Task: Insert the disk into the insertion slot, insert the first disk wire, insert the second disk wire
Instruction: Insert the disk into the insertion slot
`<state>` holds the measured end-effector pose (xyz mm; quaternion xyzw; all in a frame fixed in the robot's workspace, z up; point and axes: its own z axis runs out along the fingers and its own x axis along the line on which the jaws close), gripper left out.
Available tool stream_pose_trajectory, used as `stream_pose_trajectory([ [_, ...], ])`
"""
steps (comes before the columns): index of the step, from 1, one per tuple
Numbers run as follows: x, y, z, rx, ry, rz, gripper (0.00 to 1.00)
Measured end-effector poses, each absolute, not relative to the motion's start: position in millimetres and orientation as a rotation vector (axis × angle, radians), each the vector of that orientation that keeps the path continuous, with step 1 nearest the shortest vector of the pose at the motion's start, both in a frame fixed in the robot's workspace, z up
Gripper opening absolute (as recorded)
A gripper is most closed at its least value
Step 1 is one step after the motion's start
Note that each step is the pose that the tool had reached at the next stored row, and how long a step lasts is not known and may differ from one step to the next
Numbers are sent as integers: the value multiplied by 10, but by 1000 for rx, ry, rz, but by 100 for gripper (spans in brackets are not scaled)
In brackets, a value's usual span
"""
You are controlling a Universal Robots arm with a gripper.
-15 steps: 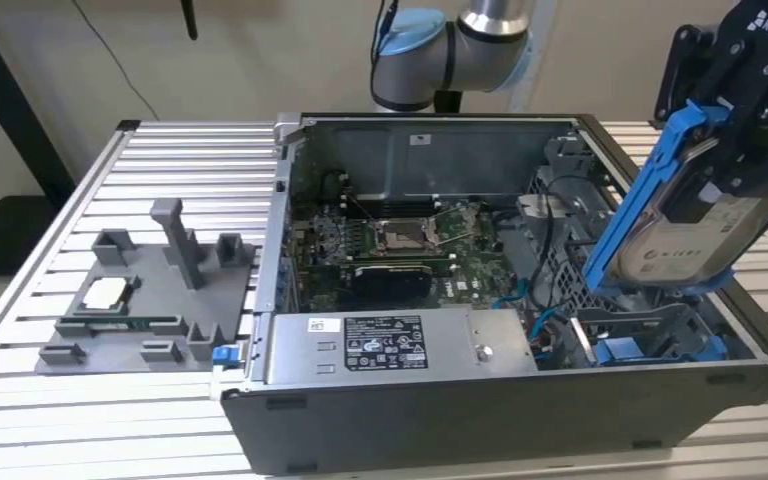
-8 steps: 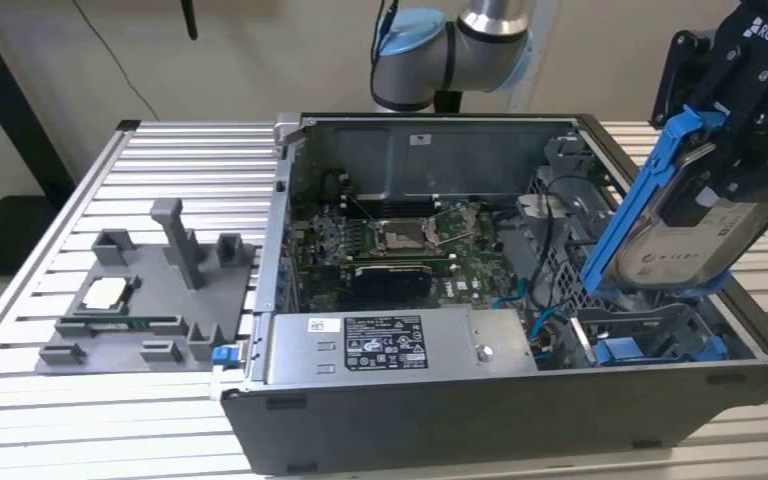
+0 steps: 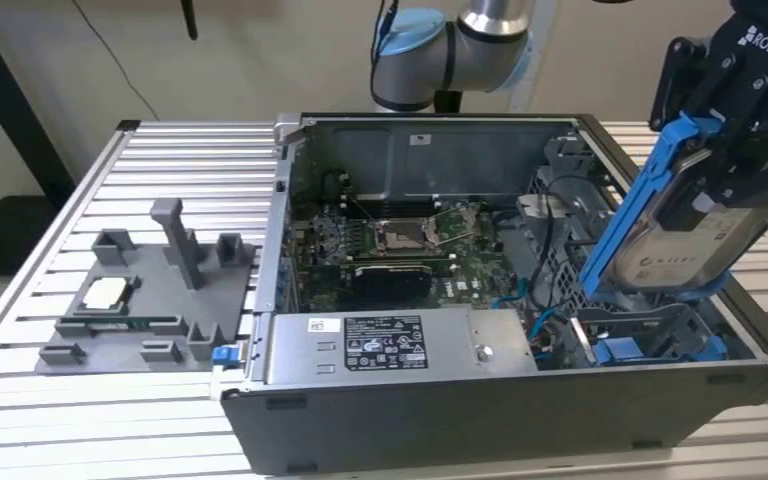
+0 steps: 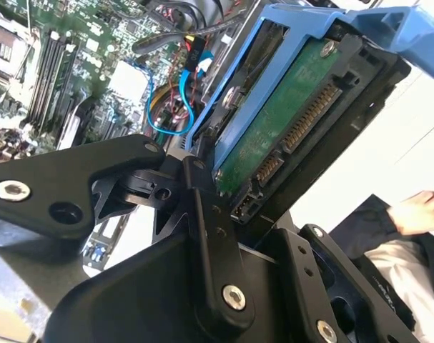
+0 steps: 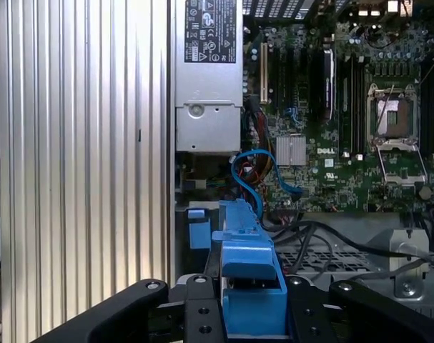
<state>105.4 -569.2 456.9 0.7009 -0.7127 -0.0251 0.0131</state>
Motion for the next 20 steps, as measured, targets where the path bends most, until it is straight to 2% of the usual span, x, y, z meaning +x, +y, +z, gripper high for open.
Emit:
stream_pose_trajectory([
  [20, 1054, -5692, 4507, 2184, -2220, -78, 33],
])
